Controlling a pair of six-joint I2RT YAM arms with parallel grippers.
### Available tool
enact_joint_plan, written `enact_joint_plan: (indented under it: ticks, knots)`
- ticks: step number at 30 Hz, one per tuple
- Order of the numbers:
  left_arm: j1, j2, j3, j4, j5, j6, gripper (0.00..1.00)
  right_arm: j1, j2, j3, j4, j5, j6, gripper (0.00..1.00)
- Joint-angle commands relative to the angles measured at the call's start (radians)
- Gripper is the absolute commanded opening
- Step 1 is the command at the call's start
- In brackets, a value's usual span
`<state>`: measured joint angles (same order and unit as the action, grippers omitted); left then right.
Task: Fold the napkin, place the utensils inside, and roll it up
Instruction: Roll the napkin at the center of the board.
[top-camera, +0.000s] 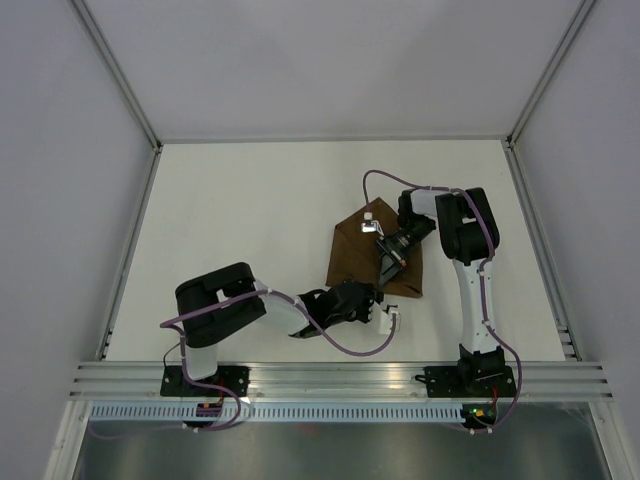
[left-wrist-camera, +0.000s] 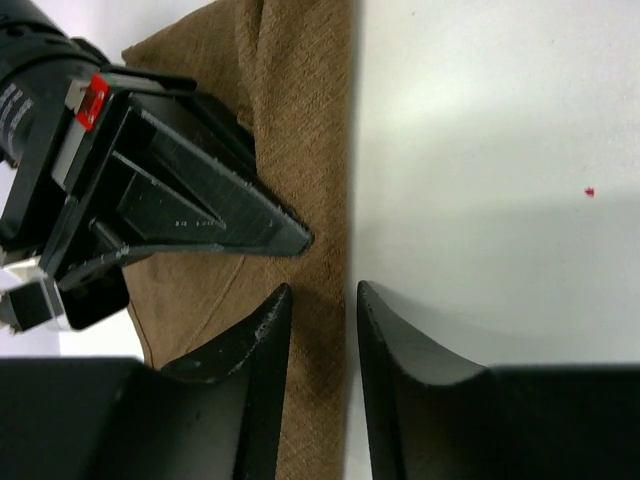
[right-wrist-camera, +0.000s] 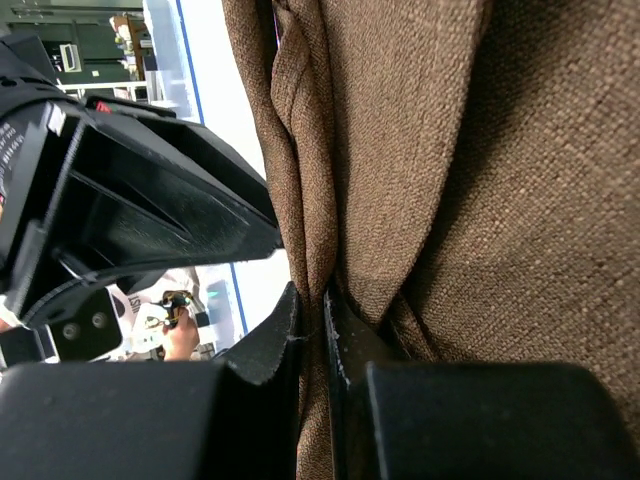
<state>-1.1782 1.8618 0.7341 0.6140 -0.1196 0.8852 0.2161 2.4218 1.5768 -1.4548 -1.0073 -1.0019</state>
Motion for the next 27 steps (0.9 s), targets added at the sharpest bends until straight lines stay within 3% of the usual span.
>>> enact_joint_plan:
  ticks: [1, 11, 19, 22, 27]
  knots:
    - [0.009, 0.034, 0.057, -0.095, 0.066, 0.04, 0.38, -0.015, 0.049, 0.023, 0.103, 0.096, -0.087, 0.01]
    - [0.04, 0.065, 0.191, -0.35, 0.112, -0.012, 0.27, -0.015, 0.068, 0.031, 0.059, 0.093, -0.124, 0.0]
    - [0.057, 0.073, 0.266, -0.494, 0.176, -0.049, 0.02, -0.015, 0.063, 0.038, 0.033, 0.09, -0.144, 0.01]
    - [0.061, 0.069, 0.297, -0.557, 0.218, -0.086, 0.02, -0.017, 0.034, 0.042, 0.031, 0.079, -0.145, 0.11]
    - [0.069, 0.065, 0.34, -0.675, 0.279, -0.15, 0.02, -0.033, -0.046, 0.072, 0.037, 0.035, -0.101, 0.44]
